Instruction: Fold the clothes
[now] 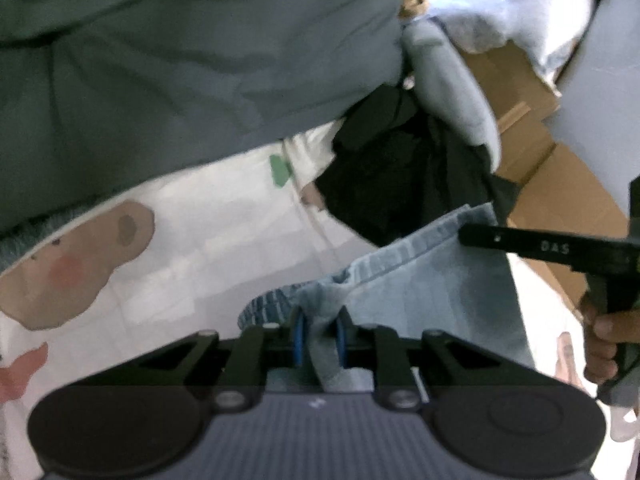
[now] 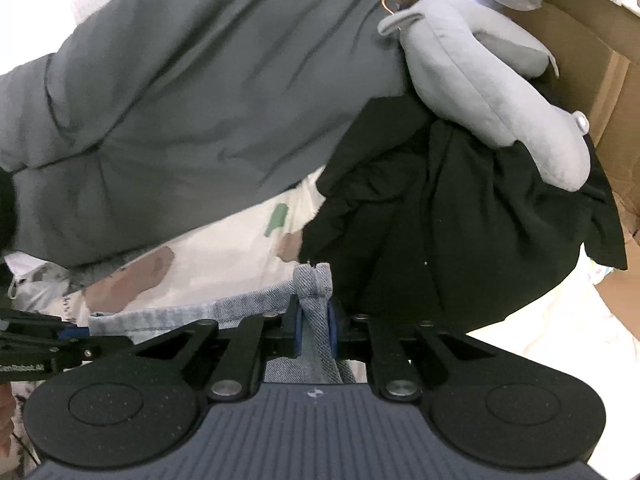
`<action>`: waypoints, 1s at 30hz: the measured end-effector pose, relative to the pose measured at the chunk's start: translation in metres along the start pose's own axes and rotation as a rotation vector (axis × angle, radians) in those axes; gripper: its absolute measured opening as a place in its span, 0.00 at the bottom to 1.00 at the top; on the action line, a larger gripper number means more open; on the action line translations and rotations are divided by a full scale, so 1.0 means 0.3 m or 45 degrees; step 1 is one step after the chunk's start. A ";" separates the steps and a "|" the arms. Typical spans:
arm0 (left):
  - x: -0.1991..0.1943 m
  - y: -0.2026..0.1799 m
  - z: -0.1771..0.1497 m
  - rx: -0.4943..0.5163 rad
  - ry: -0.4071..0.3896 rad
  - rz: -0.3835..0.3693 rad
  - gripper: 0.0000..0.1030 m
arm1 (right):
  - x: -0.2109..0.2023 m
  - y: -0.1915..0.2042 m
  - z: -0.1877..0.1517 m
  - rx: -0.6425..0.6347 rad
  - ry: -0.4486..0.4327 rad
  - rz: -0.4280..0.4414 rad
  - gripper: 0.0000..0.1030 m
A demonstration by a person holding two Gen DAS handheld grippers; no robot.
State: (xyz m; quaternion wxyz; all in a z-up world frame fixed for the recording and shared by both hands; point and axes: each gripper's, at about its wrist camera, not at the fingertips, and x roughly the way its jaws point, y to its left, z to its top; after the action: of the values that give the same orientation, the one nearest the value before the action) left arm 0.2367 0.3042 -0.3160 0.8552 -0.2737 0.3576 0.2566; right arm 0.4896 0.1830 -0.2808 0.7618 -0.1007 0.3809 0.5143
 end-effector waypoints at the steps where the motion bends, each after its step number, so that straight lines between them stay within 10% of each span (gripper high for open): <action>1: 0.022 0.012 -0.003 -0.018 0.016 0.005 0.20 | 0.016 -0.002 -0.001 0.007 0.015 -0.015 0.13; 6: 0.013 0.036 0.016 -0.048 0.007 0.072 0.49 | 0.028 -0.003 0.005 -0.003 0.068 -0.162 0.29; 23: -0.057 -0.090 -0.020 0.158 -0.041 -0.008 0.35 | 0.002 0.179 -0.067 -0.138 0.035 -0.052 0.38; 30: 0.051 -0.075 -0.067 0.231 -0.001 0.011 0.08 | 0.112 0.172 -0.079 -0.178 0.102 -0.075 0.38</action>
State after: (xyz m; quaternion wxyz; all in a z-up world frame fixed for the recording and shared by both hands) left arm 0.2509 0.2786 -0.3332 0.8756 -0.1933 0.3802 0.2270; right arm 0.4402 0.2170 -0.3077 0.7517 -0.1854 0.3712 0.5126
